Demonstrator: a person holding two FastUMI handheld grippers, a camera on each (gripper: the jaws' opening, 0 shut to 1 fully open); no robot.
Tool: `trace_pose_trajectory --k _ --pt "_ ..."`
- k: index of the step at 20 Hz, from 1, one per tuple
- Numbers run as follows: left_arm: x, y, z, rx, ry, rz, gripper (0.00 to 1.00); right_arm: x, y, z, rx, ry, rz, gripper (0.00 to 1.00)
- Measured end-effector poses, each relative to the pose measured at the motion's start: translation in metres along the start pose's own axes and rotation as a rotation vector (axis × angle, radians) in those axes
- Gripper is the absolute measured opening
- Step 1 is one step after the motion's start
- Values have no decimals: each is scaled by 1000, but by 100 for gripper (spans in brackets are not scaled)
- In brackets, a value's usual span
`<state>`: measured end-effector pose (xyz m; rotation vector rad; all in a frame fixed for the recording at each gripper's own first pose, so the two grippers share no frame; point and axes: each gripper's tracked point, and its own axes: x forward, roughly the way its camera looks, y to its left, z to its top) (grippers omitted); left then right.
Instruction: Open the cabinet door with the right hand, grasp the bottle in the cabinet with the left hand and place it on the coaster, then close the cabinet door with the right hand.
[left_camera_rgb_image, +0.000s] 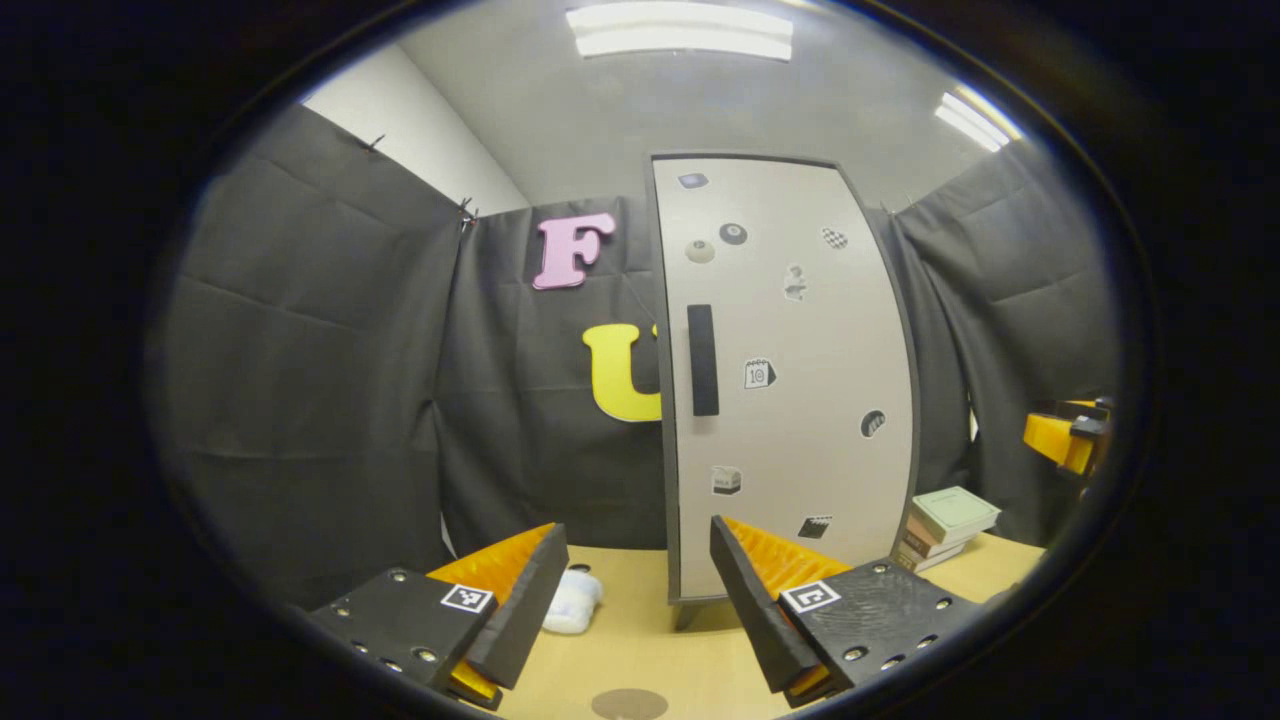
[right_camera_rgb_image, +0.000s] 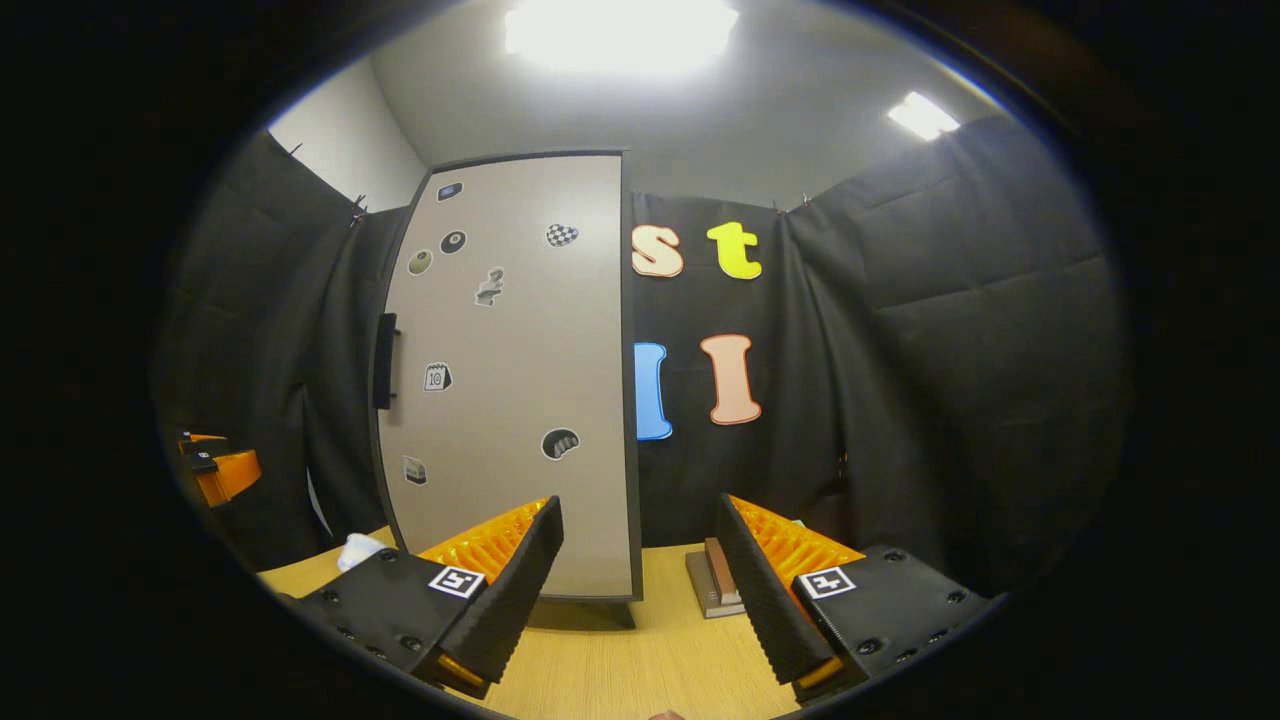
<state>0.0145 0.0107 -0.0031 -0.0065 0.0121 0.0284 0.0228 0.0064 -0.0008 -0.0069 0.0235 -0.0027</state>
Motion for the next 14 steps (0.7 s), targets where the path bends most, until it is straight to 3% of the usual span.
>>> trace_pose_trajectory --k 6,14 --pt "-8 32 -4 20 4 52 87 28 23 27 -1 -24 48 98" --pt "-36 100 -12 26 28 181 87 64 84 61 8 -52 167 98"
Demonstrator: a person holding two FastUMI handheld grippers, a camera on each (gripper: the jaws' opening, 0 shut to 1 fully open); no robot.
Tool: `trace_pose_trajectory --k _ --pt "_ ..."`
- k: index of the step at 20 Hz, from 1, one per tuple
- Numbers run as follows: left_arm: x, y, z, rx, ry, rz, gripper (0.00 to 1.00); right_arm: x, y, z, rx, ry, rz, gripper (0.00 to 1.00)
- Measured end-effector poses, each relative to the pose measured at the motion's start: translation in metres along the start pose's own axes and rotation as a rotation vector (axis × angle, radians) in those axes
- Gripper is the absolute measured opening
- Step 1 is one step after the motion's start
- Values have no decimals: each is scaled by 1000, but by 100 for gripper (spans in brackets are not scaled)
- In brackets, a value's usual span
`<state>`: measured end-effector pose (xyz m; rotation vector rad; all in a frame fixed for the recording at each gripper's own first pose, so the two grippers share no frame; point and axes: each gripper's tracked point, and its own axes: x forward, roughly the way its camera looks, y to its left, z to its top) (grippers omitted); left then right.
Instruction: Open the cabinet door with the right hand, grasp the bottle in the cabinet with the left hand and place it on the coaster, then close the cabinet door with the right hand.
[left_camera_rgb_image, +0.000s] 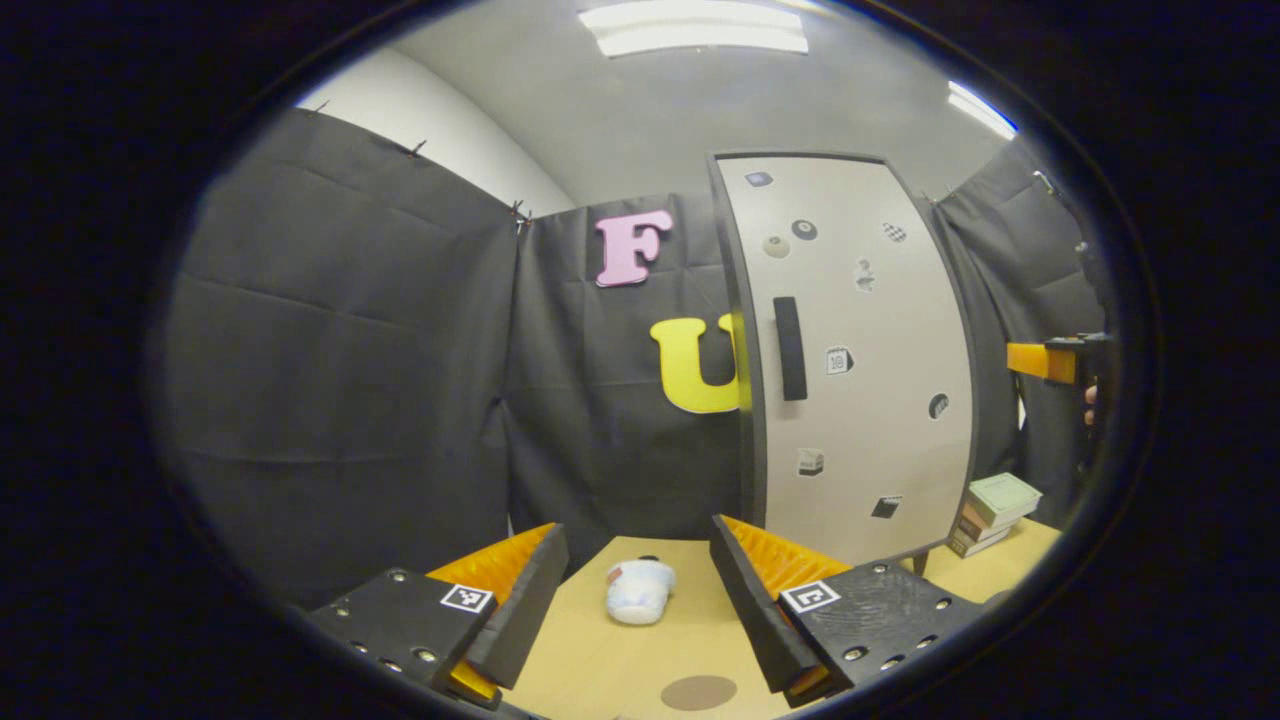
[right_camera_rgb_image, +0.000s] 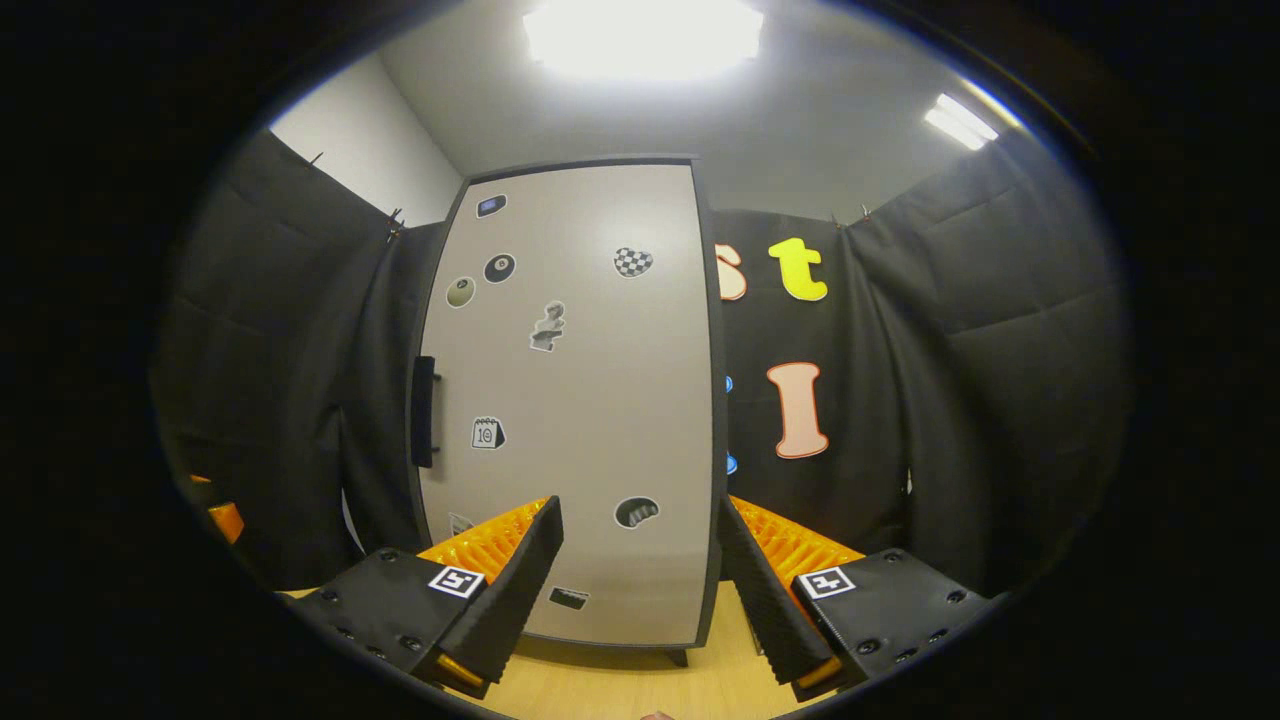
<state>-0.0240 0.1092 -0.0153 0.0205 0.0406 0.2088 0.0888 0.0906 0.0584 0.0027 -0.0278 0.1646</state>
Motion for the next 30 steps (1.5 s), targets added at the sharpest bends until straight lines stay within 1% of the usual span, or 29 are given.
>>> trace_pose_trajectory --k 2,6,10,13,16,20,21,24,26,27,30 --pt "-4 17 -4 -5 11 29 88 9 19 6 17 -8 40 98" --pt "-15 50 -9 -12 14 81 87 22 57 13 29 -7 102 98" --pt "-21 79 -22 -16 41 126 87 31 92 20 29 -22 148 96" --pt "-28 102 -28 -25 54 162 87 39 116 22 55 -15 186 98" --pt "-32 120 -35 -24 62 185 87 54 134 27 71 -10 200 96" --pt "-33 142 -42 -23 75 210 87 78 158 32 79 2 210 98" --pt "-33 147 -44 -25 78 215 87 84 164 33 76 11 214 96" --pt "-32 162 -51 -25 88 226 89 102 183 30 74 41 226 98" --pt "-31 170 -55 -22 95 232 87 113 197 26 83 69 238 98" --pt "-29 172 -55 -23 96 236 88 119 202 24 83 84 238 96" --pt "-28 183 -61 -27 95 247 87 136 214 19 60 108 220 98"
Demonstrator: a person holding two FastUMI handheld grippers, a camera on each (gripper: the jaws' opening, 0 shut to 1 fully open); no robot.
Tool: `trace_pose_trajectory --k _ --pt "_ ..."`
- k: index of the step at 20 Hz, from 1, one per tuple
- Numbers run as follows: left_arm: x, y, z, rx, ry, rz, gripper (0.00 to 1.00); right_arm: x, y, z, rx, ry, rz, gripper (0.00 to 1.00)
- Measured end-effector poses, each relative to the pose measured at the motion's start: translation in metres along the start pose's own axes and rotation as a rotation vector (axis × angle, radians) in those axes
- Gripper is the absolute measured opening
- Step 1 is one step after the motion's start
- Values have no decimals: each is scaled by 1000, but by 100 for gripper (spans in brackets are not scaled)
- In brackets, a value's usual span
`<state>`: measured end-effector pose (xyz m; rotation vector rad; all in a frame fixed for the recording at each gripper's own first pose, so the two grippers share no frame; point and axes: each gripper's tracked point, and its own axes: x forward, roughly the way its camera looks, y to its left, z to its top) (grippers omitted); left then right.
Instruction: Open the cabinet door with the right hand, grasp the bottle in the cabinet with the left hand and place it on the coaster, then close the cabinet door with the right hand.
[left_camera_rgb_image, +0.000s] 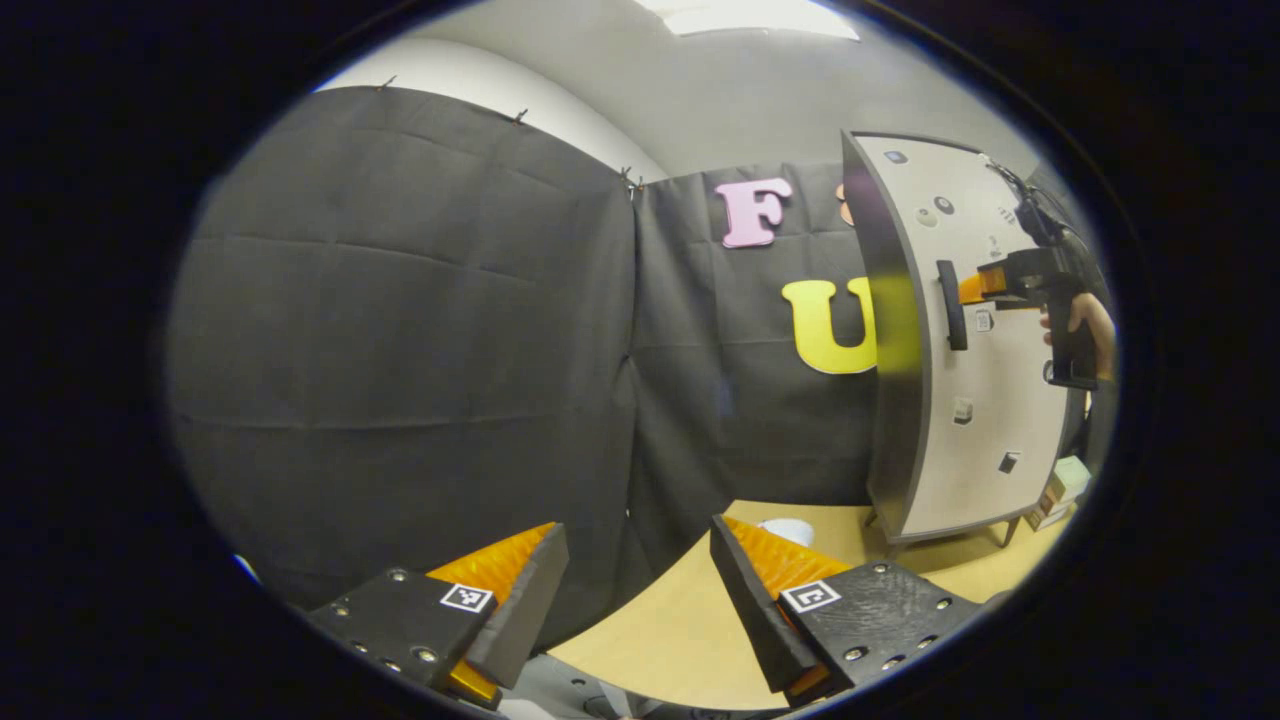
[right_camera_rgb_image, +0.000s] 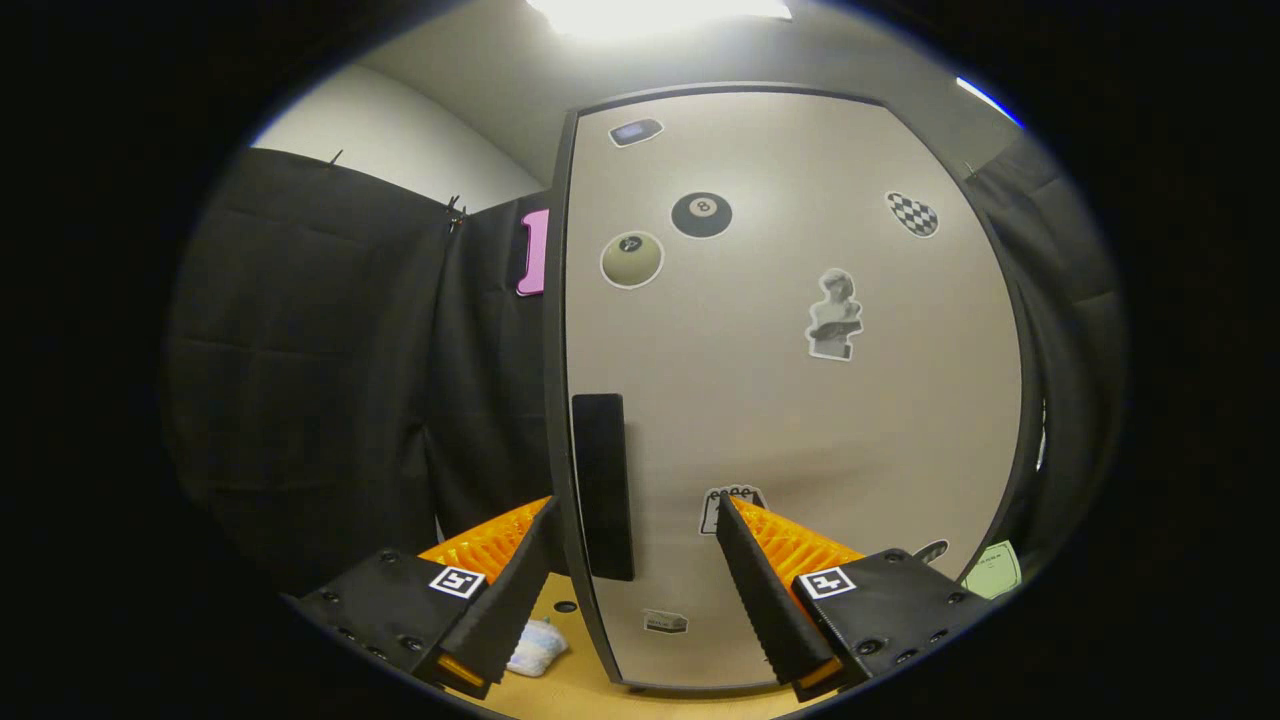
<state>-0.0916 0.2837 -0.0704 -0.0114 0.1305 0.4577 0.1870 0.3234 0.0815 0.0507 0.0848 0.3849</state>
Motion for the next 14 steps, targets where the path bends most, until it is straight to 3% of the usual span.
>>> trace_pose_trajectory --k 6,8,10,14 --pt "5 15 -8 -13 7 19 89 34 21 -13 17 78 17 94" --pt "5 18 -10 -18 9 22 87 42 23 -18 41 109 12 77" --pt "5 22 -12 -18 13 27 87 50 27 -19 71 126 21 73" --pt "6 27 -16 -29 25 29 89 52 20 -19 23 128 -17 38"
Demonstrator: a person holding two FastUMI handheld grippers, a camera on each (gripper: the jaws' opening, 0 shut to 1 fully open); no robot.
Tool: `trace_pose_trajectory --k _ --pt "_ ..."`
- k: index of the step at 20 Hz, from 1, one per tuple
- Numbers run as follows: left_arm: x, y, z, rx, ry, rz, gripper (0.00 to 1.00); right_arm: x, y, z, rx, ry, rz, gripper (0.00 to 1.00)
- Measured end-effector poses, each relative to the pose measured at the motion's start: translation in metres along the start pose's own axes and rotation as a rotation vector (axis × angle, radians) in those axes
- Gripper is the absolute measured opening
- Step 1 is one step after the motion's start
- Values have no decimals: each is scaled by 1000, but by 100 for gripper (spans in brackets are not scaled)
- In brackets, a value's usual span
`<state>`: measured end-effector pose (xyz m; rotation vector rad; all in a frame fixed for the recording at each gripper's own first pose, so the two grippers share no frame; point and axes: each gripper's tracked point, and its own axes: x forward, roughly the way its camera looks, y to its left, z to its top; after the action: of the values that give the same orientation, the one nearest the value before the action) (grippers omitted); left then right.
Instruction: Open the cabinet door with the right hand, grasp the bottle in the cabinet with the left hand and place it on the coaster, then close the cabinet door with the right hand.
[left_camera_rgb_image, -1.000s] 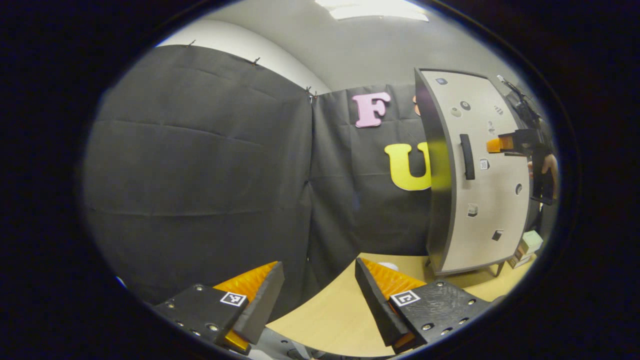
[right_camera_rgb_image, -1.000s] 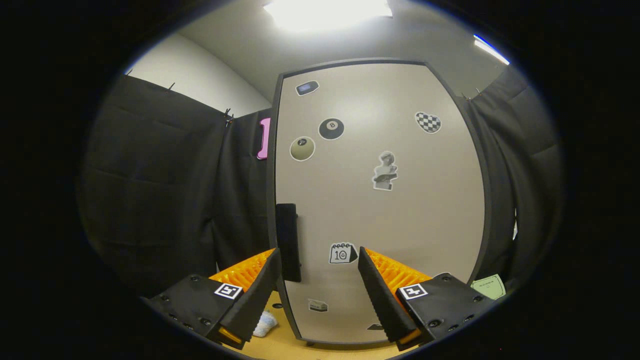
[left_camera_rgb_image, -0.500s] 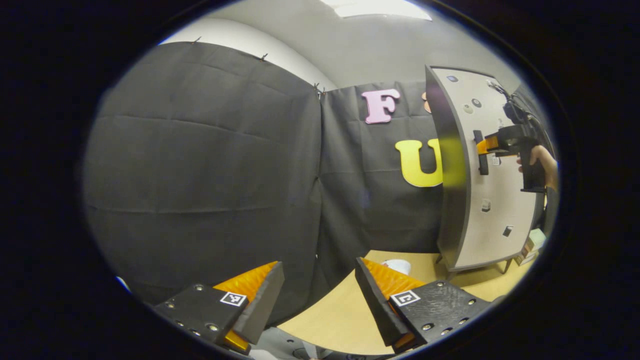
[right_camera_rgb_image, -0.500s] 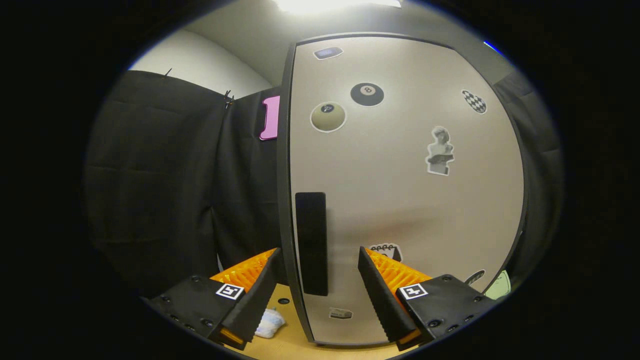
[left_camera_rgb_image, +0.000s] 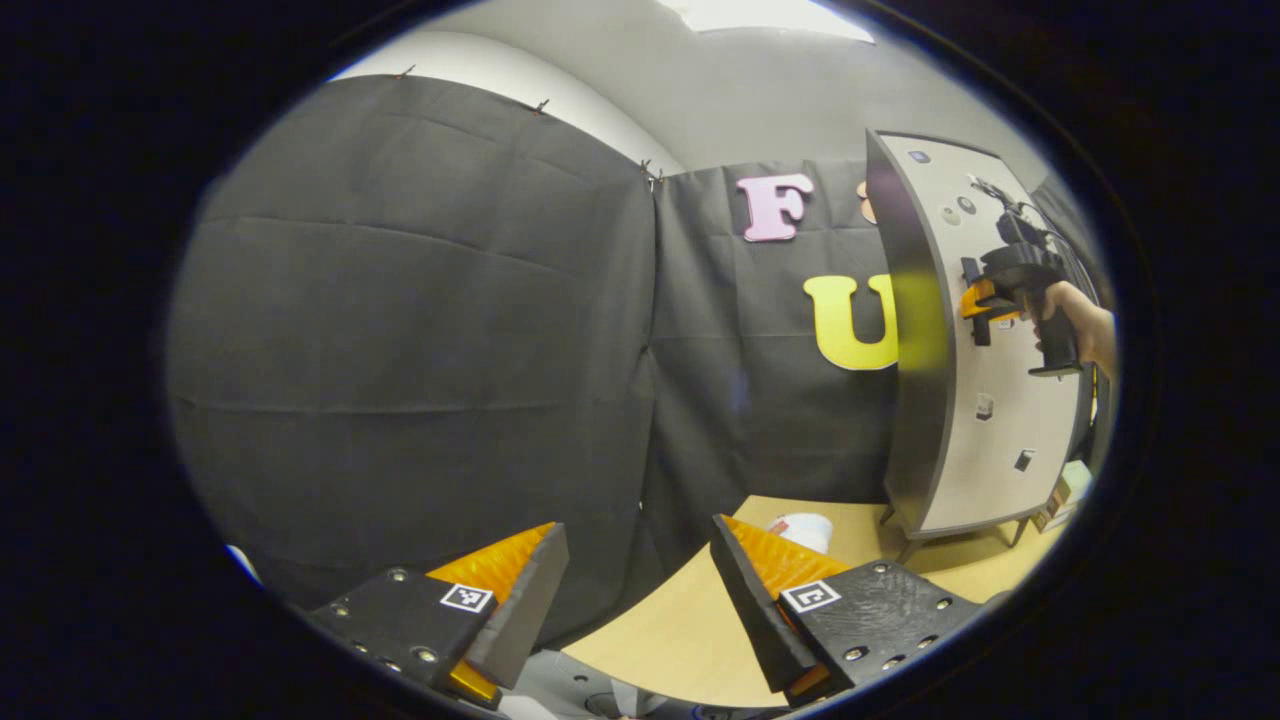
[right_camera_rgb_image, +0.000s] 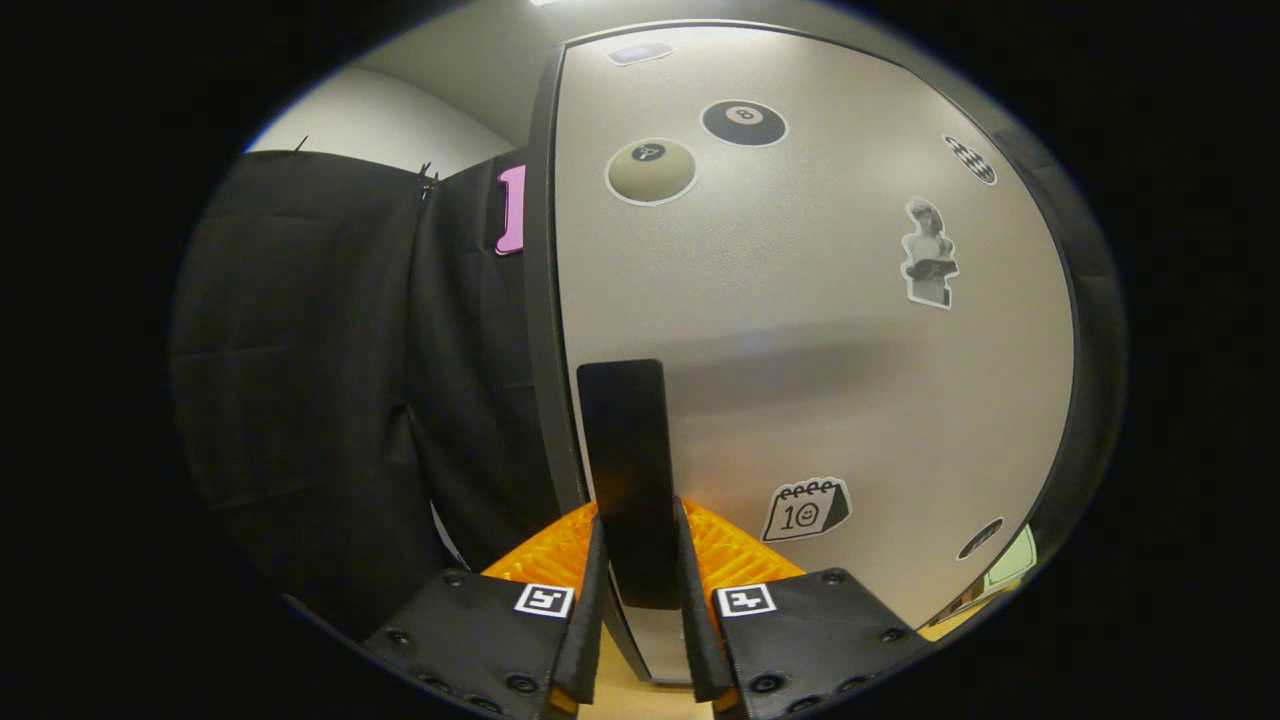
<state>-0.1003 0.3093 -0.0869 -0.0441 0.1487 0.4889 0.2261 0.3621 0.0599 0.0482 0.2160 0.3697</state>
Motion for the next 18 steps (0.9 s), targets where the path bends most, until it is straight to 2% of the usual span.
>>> trace_pose_trajectory --k 3,4,13,15,18 --pt "1 -3 2 -3 -2 -12 87 -1 -3 0 -33 19 8 26" --pt "3 -5 3 3 -6 -17 87 -2 -1 -3 -40 21 15 19" --pt "12 -28 17 26 -25 -94 87 -27 -2 -4 -21 32 136 15" --pt "10 -38 19 29 -32 -118 87 -35 -2 -6 -17 32 162 19" --pt "18 -68 24 35 -39 -160 87 -42 -5 -6 -6 35 193 19"
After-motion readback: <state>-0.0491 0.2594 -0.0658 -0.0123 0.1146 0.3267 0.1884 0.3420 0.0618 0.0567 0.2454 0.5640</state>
